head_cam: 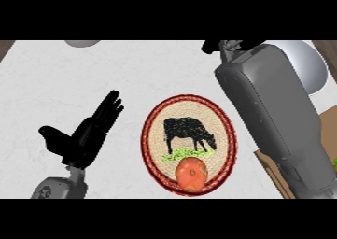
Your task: Pick the tomato from the placemat and place it in the bowl
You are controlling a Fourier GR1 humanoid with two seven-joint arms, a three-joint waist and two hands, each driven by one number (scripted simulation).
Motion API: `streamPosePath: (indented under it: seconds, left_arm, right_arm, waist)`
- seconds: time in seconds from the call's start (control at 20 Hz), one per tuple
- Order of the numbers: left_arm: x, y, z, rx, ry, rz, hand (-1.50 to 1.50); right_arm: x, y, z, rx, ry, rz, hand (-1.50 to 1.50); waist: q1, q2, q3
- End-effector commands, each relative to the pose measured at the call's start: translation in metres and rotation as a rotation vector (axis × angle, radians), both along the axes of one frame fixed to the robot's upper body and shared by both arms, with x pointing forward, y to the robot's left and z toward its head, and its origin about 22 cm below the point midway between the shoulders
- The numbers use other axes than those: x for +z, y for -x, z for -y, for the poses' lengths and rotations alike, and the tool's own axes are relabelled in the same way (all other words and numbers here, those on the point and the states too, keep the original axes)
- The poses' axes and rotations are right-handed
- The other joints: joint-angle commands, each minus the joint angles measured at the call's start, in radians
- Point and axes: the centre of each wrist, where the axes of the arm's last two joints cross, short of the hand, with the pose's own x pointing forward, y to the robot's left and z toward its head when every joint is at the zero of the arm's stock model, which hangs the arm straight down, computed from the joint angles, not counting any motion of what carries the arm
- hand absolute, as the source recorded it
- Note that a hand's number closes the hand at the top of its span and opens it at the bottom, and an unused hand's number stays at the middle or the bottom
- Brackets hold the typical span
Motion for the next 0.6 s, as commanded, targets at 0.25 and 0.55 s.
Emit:
streamPosePath:
  seconds: [0.25,0.55]
  left_arm:
    - [0.007,-0.010,0.000,-0.004,-0.015,-0.016,0.00]
    - [-0.001,0.000,0.017,-0.020,0.010,0.010,0.00]
  right_arm:
    - [0.012,-0.032,0.072,-0.150,-0.093,0.041,1.50]
    - [-0.037,-0.061,0.148,-0.183,-0.040,0.019,1.50]
  waist:
    - [0.004,0.004,0.000]
    - [0.013,0.009,0.001]
